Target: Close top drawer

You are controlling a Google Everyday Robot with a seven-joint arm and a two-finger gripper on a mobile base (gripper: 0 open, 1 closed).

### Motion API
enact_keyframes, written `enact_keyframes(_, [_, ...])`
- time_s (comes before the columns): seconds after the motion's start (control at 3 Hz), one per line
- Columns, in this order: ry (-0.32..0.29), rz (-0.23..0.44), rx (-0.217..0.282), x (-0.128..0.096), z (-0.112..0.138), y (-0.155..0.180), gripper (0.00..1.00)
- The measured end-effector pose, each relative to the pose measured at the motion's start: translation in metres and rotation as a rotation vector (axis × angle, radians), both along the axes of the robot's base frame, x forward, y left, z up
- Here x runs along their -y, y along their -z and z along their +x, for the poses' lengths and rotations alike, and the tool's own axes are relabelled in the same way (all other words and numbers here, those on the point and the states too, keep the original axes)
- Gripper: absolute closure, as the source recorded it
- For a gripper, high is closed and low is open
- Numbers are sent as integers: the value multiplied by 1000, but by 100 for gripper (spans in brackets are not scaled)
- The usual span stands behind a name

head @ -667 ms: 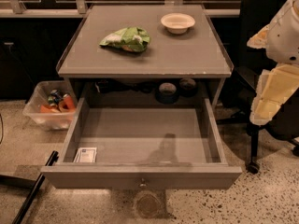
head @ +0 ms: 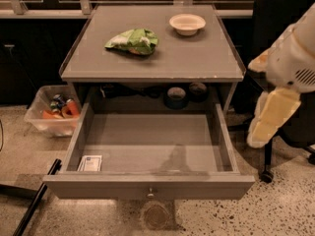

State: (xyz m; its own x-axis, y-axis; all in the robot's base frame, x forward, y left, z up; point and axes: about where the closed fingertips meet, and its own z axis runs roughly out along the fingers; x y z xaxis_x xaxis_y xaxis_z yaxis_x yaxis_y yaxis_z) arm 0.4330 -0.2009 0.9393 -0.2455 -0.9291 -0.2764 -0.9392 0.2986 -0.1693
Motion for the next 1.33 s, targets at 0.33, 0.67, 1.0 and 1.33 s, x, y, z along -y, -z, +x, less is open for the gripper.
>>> enact_keyframes(0.33, [3, 133, -79, -30, -20, 48, 0])
enact_keyframes(0.67, [-6, 254, -147, -60, -45, 81, 1])
enact_keyframes(1.0, [-23, 330, -184, -83, -62, 97, 20])
enact_keyframes(1.33, [-37, 360, -257, -106, -76, 128, 43])
